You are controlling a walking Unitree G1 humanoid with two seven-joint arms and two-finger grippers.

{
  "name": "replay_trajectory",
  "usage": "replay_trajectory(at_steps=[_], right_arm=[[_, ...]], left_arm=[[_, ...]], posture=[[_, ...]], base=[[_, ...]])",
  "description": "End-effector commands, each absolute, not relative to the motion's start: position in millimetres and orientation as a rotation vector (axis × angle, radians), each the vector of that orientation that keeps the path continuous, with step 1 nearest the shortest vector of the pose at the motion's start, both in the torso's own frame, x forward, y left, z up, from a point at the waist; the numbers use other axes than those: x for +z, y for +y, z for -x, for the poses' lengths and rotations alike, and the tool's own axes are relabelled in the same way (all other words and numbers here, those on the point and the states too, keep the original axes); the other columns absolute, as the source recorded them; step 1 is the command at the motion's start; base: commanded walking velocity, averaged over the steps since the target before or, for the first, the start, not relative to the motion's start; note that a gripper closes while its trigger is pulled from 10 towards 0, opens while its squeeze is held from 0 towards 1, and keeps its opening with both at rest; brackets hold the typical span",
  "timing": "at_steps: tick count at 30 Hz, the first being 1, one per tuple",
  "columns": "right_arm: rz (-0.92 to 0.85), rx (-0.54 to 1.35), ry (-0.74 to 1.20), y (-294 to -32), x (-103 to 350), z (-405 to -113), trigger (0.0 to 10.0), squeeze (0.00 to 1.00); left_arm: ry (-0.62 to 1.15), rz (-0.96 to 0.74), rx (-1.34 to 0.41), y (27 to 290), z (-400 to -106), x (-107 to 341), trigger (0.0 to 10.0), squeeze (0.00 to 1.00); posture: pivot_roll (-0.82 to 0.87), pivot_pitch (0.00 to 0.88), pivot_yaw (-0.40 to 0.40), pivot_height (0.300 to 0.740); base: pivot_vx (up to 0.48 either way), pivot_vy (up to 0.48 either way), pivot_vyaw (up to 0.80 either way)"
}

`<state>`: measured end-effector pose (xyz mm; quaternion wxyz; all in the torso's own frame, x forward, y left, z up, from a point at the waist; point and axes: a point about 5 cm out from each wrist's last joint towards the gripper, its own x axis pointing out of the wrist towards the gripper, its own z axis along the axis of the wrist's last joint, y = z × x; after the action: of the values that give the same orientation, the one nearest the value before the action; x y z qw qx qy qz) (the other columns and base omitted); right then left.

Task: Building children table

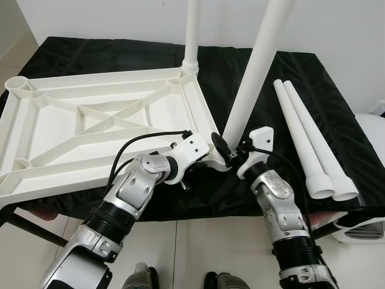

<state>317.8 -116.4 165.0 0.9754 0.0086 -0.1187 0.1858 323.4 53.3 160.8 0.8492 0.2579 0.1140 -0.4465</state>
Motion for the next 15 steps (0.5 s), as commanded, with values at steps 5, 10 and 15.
replay_trajectory(at_steps=[5, 10, 15], right_arm=[[-0.068, 0.190, -0.205, -118.4, 158.9, -317.5, 10.0, 0.00], [-0.061, 0.055, -0.194, -113.9, 158.9, -316.6, 10.0, 0.00], [-0.040, -0.004, -0.195, -109.6, 159.0, -316.1, 10.0, 0.00]], left_arm=[[0.264, -0.549, -0.915, 56.2, -322.5, 153.5, 10.0, 0.00], [0.264, -0.547, -0.913, 55.9, -322.0, 152.9, 10.0, 0.00], [0.264, -0.548, -0.914, 56.0, -322.0, 153.0, 10.0, 0.00]], posture=[[-0.06, 0.089, -0.021, 0.740], [-0.05, 0.079, -0.029, 0.740], [-0.05, 0.078, -0.030, 0.740]], base=[[0.000, 0.000, 0.00], [0.000, 0.000, 0.00], [0.000, 0.000, 0.00]])
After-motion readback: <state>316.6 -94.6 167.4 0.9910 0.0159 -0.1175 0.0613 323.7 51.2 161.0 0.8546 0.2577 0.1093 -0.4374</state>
